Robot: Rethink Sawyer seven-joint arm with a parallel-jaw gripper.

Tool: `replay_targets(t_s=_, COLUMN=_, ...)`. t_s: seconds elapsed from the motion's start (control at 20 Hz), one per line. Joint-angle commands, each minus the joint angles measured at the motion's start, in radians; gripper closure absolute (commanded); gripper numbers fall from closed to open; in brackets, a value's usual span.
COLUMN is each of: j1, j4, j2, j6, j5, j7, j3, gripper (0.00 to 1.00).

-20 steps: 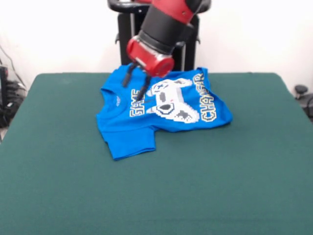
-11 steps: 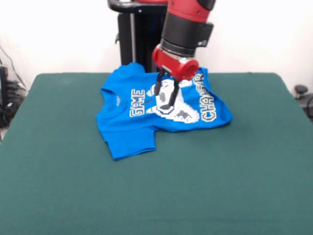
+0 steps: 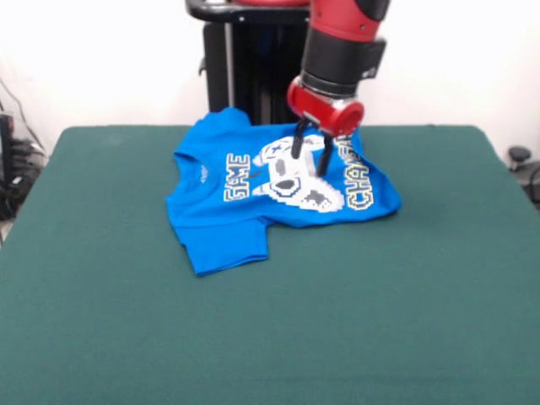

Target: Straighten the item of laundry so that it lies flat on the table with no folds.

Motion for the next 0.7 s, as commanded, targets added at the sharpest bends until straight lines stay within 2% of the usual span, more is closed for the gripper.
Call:
replay_targets(t_s=0.05, j1=-0.014, j4=0.181, j2=-0.031, j6=0.029, j5=0.044, j7=0.236, j3=0.184, gripper=0.00)
replay_targets(t_s=0.25, j1=-0.051, j4=0.235, j2=-0.032, j6=-0.038, j5=0.036, j7=0.263, j3=0.276, gripper=0.00)
replay_targets(t_s=0.45, j1=-0.010, j4=0.264, j2=-0.001, j6=-0.108, j5=0.059, j7=0.312, j3=0.274, gripper=0.00)
replay_targets(t_s=0.7, j1=-0.007, j4=0.296, j2=0.079, j6=-0.240, j5=0.051, j7=0.369, j3=0.332, gripper=0.00)
